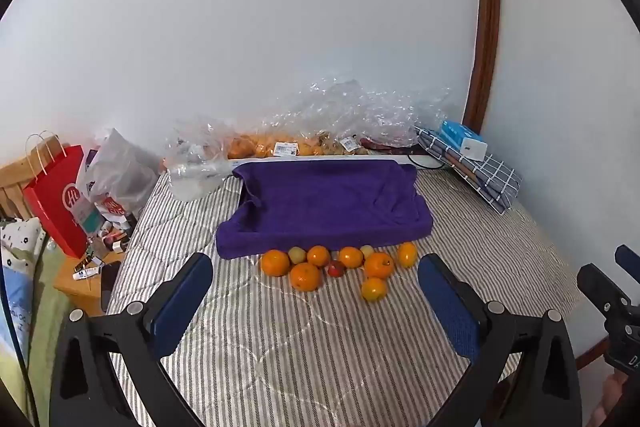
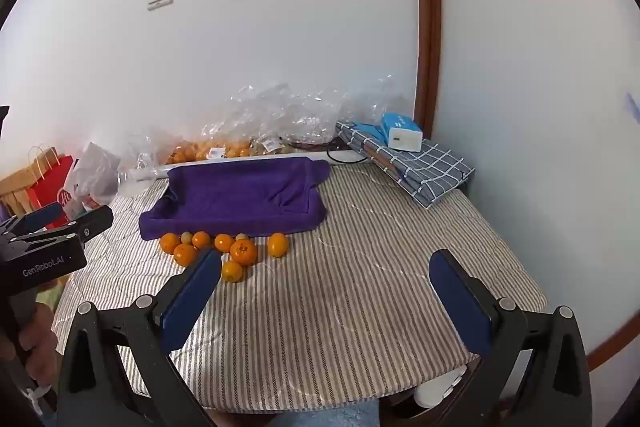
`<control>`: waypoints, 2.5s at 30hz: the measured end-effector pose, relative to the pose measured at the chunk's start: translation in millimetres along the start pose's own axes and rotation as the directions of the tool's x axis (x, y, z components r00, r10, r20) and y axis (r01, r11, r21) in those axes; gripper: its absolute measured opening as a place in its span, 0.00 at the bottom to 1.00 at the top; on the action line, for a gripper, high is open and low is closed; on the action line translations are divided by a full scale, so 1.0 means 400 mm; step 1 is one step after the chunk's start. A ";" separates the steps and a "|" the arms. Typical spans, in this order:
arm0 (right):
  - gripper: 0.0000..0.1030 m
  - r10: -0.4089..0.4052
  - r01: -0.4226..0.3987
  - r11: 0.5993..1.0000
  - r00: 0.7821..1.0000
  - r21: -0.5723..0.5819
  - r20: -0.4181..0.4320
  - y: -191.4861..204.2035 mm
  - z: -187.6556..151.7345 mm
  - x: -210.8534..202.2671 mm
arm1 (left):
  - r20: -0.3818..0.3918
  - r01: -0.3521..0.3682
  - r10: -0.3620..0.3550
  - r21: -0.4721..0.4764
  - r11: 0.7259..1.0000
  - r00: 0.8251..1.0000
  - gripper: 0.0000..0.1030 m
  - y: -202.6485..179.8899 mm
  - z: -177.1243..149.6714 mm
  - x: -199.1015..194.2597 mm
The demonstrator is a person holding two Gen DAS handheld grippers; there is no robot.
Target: Organize fruits
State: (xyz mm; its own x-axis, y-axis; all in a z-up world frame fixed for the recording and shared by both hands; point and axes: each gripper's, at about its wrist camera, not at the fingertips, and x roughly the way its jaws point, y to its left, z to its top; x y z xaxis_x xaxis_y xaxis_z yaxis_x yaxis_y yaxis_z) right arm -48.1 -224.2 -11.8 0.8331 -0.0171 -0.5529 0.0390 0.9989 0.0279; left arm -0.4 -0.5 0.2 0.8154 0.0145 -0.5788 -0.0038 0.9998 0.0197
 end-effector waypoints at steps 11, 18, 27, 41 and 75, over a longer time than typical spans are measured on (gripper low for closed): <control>1.00 0.001 -0.001 1.000 1.000 -0.004 0.018 0.004 -0.015 -0.051 | 0.003 0.020 -0.020 -0.035 0.999 1.000 1.00 -0.011 0.010 -0.015; 1.00 0.005 -0.005 1.000 1.000 -0.001 0.011 0.009 -0.013 -0.044 | 0.015 0.025 -0.025 -0.040 0.999 1.000 1.00 -0.001 0.004 -0.029; 1.00 0.008 -0.008 1.000 1.000 -0.002 0.016 0.009 -0.011 -0.048 | 0.016 0.027 -0.026 -0.048 0.999 1.000 1.00 0.008 0.014 -0.039; 1.00 0.014 -0.014 1.000 1.000 0.002 0.017 0.017 -0.019 -0.048 | 0.018 0.030 -0.030 -0.052 0.998 0.999 1.00 0.007 0.013 -0.039; 1.00 0.020 -0.020 1.000 1.000 -0.005 0.020 0.029 -0.032 -0.050 | 0.024 0.032 -0.031 -0.056 0.998 0.999 1.00 0.008 0.004 -0.042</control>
State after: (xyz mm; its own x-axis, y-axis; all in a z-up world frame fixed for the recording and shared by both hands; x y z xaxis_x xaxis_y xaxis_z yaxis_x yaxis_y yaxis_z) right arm -71.3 -211.8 -11.1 0.8447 0.0019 -0.5352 0.0199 0.9992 0.0350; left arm -13.2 2.2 11.3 0.8288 -0.0166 -0.5593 -0.0099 0.9990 -0.0444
